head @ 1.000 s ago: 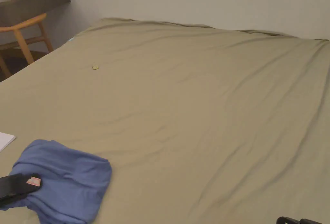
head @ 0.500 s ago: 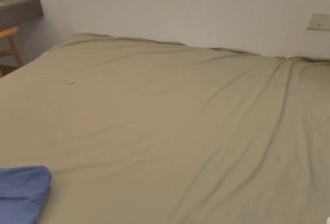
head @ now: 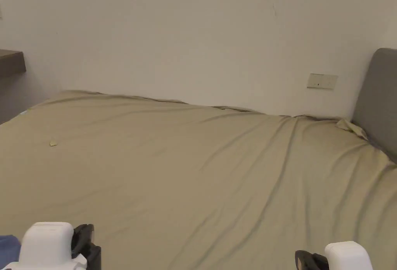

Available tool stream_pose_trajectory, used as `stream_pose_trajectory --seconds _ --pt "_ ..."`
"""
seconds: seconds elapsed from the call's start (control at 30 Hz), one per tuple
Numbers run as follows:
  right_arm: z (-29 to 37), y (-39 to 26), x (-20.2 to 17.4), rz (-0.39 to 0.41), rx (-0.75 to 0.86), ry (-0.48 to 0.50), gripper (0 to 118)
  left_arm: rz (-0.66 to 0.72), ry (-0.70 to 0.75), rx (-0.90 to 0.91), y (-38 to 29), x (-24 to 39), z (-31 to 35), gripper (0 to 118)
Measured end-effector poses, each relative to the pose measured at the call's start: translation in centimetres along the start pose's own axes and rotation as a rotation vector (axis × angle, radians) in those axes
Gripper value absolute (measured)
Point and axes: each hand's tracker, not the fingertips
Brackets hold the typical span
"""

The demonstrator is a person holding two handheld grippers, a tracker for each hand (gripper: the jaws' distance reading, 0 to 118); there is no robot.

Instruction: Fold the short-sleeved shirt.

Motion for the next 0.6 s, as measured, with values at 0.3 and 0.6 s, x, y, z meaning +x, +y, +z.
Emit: stream_pose_trajectory --seconds 0.3,0.6 --pt "-0.5 3.4 2.7 -0.045 0.099 -0.121 2 -0.112 -0.089 0.051 4.5 5.8 -2.0 5" --pt "-4.0 11.2 5.8 -0.084 0.223 -0.234 104 -0.142 -0.009 0.117 11.7 6.4 -6.3 43"
